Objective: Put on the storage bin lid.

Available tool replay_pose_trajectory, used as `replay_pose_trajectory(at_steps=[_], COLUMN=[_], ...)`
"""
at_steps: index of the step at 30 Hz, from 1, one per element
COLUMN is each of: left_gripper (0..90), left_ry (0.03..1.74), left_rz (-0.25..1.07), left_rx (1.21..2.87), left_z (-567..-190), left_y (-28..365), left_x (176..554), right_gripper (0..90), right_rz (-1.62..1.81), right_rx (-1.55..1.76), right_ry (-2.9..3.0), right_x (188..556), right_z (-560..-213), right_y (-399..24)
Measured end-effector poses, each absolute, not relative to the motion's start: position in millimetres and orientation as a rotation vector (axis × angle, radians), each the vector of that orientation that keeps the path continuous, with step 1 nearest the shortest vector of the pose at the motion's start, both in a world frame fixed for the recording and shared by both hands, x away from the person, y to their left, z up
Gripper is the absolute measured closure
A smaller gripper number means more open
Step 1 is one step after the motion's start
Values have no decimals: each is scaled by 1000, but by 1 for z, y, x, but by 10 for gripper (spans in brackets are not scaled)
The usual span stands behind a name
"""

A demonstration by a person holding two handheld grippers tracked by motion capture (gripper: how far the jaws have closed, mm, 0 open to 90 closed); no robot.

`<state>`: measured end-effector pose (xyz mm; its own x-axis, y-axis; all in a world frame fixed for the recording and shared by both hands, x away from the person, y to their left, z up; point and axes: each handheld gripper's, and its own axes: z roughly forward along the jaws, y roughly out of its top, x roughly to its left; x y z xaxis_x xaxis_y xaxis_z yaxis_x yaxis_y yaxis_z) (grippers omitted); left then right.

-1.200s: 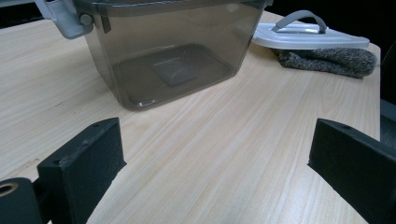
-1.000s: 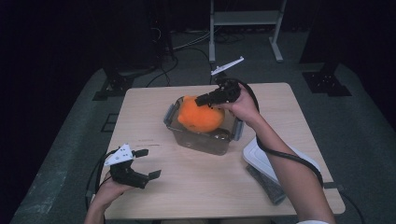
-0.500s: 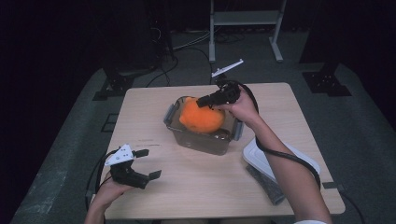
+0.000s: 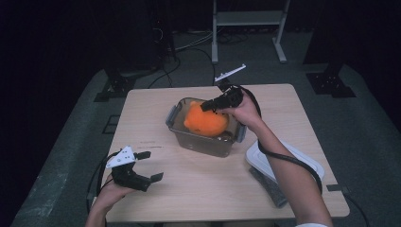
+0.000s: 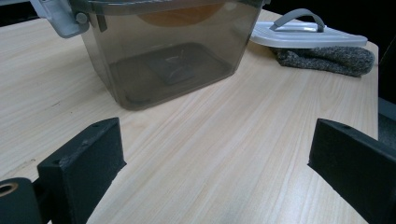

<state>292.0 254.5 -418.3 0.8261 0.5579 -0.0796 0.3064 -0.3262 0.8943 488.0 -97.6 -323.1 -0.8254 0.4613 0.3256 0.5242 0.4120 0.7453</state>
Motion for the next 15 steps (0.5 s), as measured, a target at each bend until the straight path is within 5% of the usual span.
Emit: replay_pose_trajectory(at_steps=[15], left_gripper=[25], left_ry=[641], left_rz=[296], left_rx=[1933], left_z=[-418], left_y=[254], left_x=[292], right_gripper=[765], right_rz=[-1350], right_rx=[-916], right_ry=[-2605], right_x=[492], right_z=[-338], right_y=[-92])
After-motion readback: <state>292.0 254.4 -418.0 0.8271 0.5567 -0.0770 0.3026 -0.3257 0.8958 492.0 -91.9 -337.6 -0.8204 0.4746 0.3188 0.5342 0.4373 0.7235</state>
